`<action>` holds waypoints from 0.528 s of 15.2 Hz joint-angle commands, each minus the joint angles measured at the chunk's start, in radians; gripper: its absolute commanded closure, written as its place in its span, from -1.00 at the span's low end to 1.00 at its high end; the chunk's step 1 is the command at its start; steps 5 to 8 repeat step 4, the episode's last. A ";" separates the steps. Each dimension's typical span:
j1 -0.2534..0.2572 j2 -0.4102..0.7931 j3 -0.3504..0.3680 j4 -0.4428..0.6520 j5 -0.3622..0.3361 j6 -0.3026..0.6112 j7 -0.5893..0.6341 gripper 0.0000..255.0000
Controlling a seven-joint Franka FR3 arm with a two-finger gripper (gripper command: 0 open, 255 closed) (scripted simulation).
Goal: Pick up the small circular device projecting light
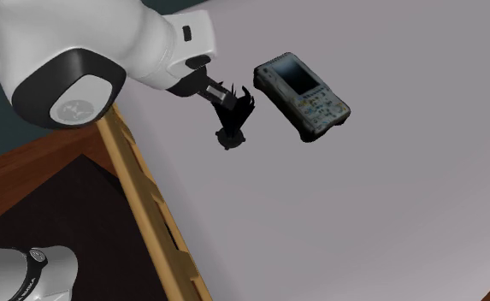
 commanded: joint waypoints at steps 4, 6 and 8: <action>-0.003 -0.021 0.003 0.025 -0.006 -0.047 0.005 1.00; -0.003 -0.021 0.003 0.025 -0.006 -0.047 0.005 1.00; -0.003 -0.021 0.003 0.025 -0.006 -0.047 0.005 1.00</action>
